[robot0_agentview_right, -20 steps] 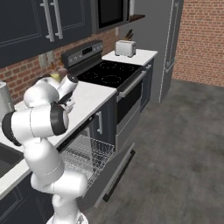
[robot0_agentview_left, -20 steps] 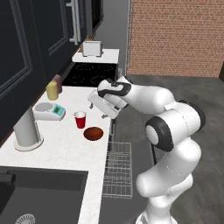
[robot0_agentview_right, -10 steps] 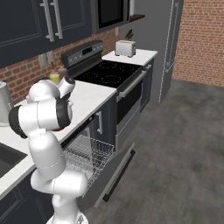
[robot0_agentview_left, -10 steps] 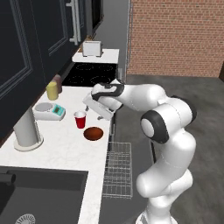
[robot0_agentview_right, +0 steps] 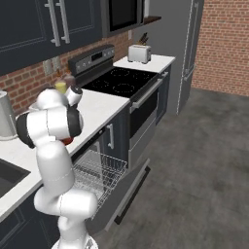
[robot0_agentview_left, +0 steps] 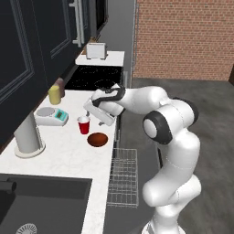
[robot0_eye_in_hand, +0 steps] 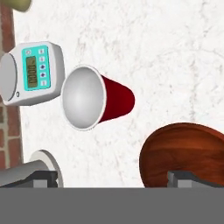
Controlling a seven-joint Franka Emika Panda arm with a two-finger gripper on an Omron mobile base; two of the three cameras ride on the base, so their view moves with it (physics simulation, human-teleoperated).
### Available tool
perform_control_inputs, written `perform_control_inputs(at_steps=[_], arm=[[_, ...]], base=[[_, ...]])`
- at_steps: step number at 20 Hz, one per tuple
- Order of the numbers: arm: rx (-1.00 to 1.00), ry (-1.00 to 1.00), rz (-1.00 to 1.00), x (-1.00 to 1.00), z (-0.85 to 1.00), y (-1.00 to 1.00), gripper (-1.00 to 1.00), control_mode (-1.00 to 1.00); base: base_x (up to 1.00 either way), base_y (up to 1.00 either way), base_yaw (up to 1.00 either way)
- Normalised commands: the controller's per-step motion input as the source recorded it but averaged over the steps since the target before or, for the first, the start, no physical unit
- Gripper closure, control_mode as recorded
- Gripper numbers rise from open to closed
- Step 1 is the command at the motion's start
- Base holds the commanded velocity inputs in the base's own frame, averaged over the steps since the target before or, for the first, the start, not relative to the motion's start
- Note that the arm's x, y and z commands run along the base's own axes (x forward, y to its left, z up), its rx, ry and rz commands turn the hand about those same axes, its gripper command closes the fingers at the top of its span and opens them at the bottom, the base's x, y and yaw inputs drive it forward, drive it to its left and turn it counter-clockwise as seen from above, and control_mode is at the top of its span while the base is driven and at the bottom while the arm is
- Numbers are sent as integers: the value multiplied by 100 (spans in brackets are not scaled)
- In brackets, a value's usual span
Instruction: Pick up the cup and bowl from the counter, place them in the dishwasher, and close the dishwasher door.
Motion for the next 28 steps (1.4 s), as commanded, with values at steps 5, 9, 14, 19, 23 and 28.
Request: perform_control_inputs(at_steps=[5, 9, 14, 19, 23, 28], arm=[[-1, 0, 0, 24, -21, 13, -100, -100], [0, 0, 0, 28, -17, 1, -100, -100], [0, 1, 0, 32, -7, 0, -100, -100], [0, 1, 0, 24, -14, 0, -100, -100], [0, 0, 0, 3, -18, 10, -100, -100], [0, 0, 0, 8, -21, 13, -100, -100]], base=[[0, 0, 0], [0, 0, 0], [0, 0, 0], [0, 0, 0], [0, 0, 0], [0, 0, 0]])
